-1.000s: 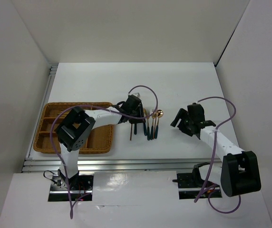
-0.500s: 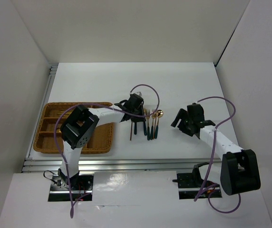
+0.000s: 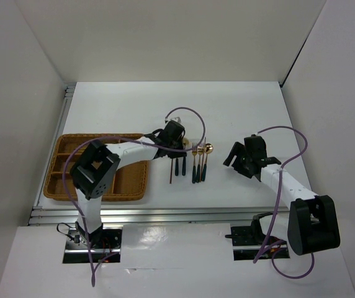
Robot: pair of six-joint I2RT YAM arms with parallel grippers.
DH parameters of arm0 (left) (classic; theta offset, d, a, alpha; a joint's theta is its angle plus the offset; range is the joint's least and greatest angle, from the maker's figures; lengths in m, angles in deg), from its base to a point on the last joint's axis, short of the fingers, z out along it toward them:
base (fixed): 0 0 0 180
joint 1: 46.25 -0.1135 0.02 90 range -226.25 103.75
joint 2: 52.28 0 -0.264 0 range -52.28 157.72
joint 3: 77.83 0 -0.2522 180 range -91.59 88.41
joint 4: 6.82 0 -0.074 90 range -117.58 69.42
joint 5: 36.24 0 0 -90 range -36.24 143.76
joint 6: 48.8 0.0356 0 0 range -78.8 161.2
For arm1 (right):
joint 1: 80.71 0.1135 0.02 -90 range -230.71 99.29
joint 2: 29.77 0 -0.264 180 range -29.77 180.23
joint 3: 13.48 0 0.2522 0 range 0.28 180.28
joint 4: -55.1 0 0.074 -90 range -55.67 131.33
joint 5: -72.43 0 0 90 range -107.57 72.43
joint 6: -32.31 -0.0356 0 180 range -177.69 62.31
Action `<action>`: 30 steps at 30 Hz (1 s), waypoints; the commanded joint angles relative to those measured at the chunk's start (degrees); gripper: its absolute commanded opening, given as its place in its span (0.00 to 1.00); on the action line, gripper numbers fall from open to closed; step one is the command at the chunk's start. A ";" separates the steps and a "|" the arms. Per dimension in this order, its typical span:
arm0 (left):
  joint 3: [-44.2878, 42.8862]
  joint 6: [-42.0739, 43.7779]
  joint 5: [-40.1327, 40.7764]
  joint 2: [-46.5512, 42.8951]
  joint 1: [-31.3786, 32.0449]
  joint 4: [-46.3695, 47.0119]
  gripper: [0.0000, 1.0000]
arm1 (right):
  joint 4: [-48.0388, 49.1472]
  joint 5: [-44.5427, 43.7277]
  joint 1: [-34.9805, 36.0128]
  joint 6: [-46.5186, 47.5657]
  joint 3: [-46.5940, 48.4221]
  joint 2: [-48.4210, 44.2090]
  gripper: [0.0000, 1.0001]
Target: Sort the eating utensils into containers
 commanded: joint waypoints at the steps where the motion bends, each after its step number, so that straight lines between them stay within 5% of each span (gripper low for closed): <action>1: 2.55 0.46 2.71 -11.07 -2.03 1.68 0.14 | 1.15 -0.47 -0.34 0.53 1.04 0.31 0.81; 8: 14.86 -4.90 9.64 -27.61 -8.10 4.24 0.17 | 1.68 0.67 -0.34 0.00 0.52 0.31 0.81; 17: 31.12 -27.02 27.14 -49.05 -22.33 -5.60 0.18 | 2.20 1.90 -0.34 0.00 -0.01 0.31 0.81; 30: 34.82 -39.00 27.76 -52.59 -39.48 -18.61 0.20 | 2.20 1.90 -0.34 0.00 -0.01 -0.31 0.81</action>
